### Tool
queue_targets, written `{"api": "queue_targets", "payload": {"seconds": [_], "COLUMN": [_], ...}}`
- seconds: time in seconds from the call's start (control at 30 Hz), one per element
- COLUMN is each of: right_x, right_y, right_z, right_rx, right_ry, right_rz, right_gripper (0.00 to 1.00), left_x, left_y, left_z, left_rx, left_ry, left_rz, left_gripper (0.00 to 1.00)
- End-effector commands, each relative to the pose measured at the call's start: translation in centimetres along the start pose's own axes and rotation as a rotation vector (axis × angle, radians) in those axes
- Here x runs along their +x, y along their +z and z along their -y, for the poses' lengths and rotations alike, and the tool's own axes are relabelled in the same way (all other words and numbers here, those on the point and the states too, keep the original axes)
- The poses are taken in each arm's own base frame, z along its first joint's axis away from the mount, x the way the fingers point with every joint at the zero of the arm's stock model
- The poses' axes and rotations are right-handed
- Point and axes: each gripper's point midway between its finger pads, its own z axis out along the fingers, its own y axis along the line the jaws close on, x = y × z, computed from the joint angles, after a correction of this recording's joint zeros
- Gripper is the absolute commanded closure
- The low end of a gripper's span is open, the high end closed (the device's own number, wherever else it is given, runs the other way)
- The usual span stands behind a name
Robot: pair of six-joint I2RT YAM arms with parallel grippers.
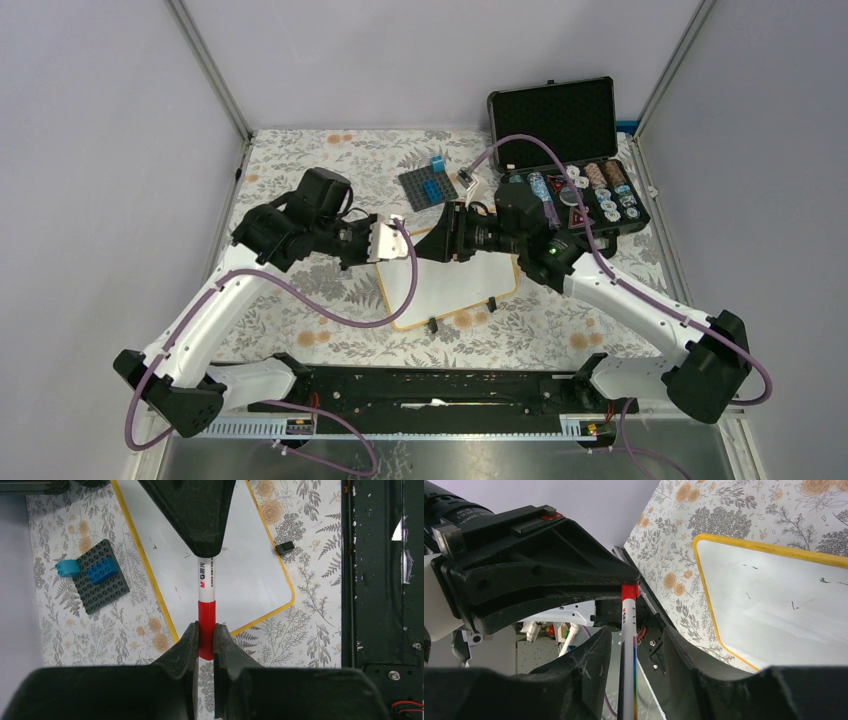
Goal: Write a sentence on the whiteboard
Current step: Pass from the left arm to the right
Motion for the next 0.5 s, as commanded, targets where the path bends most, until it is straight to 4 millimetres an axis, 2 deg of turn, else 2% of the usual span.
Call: {"api": "queue_targets", "payload": {"seconds": [0.0,0.23,0.47], "right_x": [0.0,1.0,1.0], "right_y": [0.3,0.9,1.1], "right_z": [-1.5,-1.5,-1.7], "right_rx": [-0.041,-0.012,-0.010], "right_ry": [-0.037,-0.048,-0.055], "right_rz": [-0.015,-0.065,-0.068], "right_gripper": [0.52,0.54,0.56], "left_x": [-1.3,-1.4,-1.4], "left_y": [-0.6,-0.4,0.0], "left_z": [-1.2,-1.3,-0.9], "left_rx": [-0.047,-0.050,-0.045], "left_ry": [0.054,0.059,0.073], "left_rz": [0.017,-0.001,-0.024], "left_gripper": [1.00,1.00,1.00]}}
